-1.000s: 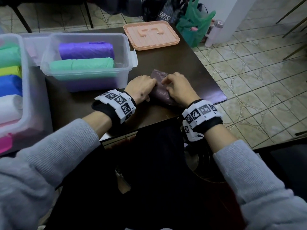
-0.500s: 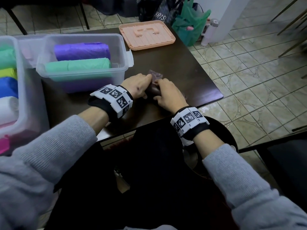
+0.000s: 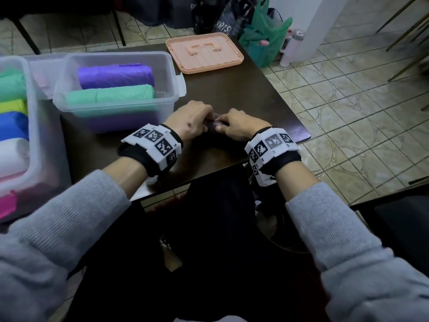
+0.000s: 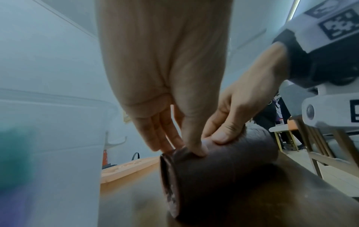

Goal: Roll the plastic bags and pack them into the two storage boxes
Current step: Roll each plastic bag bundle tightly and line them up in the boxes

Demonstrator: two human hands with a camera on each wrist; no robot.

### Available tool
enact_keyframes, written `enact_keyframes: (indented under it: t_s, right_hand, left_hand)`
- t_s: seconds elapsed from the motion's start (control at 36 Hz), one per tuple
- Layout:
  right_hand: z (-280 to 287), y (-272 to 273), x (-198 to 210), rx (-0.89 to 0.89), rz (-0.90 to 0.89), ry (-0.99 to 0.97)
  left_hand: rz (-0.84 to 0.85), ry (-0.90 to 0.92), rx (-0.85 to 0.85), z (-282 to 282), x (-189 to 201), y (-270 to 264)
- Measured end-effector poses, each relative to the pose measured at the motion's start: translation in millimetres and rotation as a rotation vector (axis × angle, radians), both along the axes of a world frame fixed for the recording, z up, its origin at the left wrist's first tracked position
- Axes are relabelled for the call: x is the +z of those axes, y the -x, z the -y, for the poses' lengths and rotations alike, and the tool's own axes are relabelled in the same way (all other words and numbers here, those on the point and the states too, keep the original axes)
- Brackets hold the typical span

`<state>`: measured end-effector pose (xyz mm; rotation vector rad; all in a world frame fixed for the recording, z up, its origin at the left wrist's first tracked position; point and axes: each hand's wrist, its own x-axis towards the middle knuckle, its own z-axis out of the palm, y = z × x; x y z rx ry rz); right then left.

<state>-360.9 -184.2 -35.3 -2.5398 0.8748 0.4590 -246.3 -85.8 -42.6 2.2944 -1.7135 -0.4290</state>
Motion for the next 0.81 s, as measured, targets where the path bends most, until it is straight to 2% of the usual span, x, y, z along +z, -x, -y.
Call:
enact_keyframes:
  t_s: [0.25, 0.5, 0.67, 0.81]
  right_hand:
    - [17, -1, -4, -0.131, 0.110, -0.151]
    - [20, -12, 5, -0.013, -0.026, -0.160]
    - [17, -19, 5, -0.078, -0.085, -0.221]
    - [12, -13, 3, -0.060, -0.083, -0.233]
  left_hand:
    - [-0.044, -0.095, 0.003, 0, -9, 0]
    - [-0.052, -0.152, -0.038, 9, -4, -7]
    - [-0.058, -0.114, -0.057, 4, -8, -8]
    - [-0.103, -0.069, -0.069, -4, -13, -10]
